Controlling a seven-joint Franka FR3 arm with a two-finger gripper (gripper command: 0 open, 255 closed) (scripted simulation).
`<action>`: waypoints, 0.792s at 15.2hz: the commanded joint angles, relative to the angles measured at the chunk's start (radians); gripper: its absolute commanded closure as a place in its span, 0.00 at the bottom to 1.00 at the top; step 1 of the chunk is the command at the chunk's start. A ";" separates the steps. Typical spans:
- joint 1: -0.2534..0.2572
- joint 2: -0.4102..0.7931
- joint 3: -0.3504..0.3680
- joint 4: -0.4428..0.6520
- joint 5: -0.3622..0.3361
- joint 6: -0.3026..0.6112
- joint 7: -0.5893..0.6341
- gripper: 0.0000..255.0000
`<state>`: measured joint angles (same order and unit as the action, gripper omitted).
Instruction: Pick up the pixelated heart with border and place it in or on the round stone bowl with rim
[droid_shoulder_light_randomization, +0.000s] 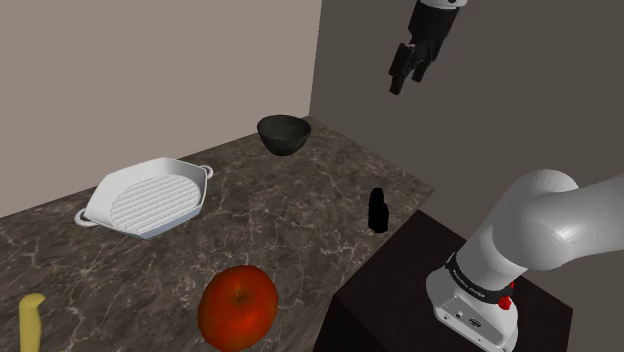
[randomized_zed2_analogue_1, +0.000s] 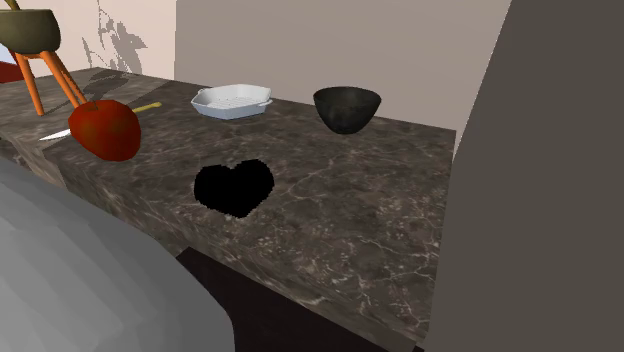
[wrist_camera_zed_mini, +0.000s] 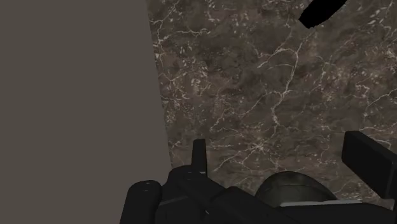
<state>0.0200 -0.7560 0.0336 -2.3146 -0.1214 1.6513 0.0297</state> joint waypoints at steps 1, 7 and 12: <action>0.000 0.000 0.000 0.000 0.000 0.000 0.000 0.00; -0.035 -0.099 0.069 -0.198 0.089 0.035 0.240 0.00; -0.047 -0.165 0.144 -0.343 0.195 0.070 0.445 0.00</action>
<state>-0.0262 -0.9071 0.1597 -2.6287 0.0479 1.7140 0.4274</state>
